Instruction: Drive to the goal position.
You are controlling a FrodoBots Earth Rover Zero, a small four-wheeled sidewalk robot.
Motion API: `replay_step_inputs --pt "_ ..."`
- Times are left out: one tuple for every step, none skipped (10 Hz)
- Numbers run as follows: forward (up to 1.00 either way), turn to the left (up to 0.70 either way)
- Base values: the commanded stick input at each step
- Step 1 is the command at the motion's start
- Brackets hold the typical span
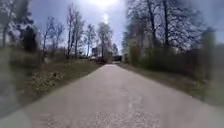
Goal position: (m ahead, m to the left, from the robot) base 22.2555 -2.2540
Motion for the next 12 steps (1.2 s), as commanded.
replay_step_inputs --pt "0.7 0.0" --pt "0.7 0.0" --pt "0.7 0.0" --pt "0.7 0.0" --pt "0.7 0.0" --pt "0.7 0.0" --pt "0.7 0.0" --pt "0.7 0.0" --pt "0.7 0.0" --pt "0.7 0.0" --pt "0.67 0.04" --pt "0.62 0.15"
